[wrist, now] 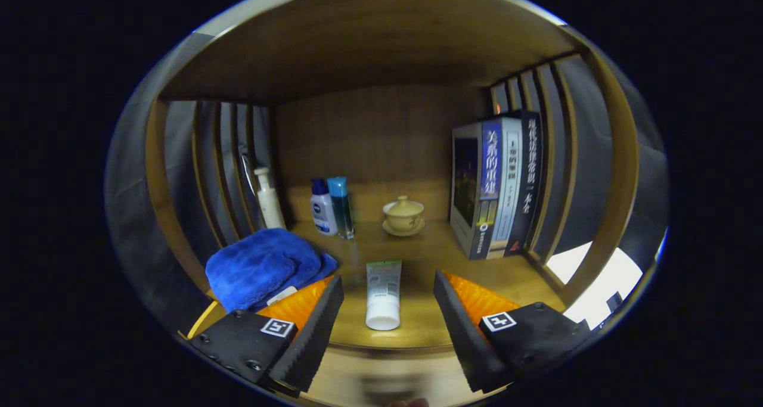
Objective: Pull open the drawer, take out the items inside it, and place them on the countertop above the cabinet.
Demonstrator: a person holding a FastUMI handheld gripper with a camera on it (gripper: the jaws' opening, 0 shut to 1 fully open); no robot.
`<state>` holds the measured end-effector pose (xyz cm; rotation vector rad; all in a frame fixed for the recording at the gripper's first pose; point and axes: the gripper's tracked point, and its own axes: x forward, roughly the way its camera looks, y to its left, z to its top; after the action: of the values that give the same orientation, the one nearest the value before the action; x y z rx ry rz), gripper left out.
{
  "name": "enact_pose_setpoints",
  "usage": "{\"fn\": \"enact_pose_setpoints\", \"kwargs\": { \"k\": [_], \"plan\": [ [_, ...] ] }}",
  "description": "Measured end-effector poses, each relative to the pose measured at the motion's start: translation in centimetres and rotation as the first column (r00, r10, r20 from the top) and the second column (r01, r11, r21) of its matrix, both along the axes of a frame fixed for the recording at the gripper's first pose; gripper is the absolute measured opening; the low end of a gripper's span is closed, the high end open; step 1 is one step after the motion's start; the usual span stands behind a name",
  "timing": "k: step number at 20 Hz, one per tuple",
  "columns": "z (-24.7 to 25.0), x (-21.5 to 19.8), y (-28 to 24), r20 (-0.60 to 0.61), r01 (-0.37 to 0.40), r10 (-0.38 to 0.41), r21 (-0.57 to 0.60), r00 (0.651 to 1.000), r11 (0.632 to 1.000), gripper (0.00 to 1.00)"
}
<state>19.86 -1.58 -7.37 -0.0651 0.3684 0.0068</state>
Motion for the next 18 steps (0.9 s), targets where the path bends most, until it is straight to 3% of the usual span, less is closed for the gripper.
{"fn": "enact_pose_setpoints", "kwargs": {
  "k": [4, 8, 15, 18],
  "plan": [
    [2.9, -4.3, 1.6, 0.111, -0.055, 0.057, -0.013, 0.992, 0.998, 0.98],
    [4.1, -8.6, 2.5, 0.200, -0.061, 0.061, -0.007, 0.978, 0.998, 0.98],
    [2.6, -15.2, 2.8, 0.300, -0.043, 0.049, -0.028, 0.953, 0.999, 0.98],
    [0.4, -17.8, 3.2, 0.292, -0.045, 0.036, 0.025, 0.956, 0.999, 0.98]
  ]
}}
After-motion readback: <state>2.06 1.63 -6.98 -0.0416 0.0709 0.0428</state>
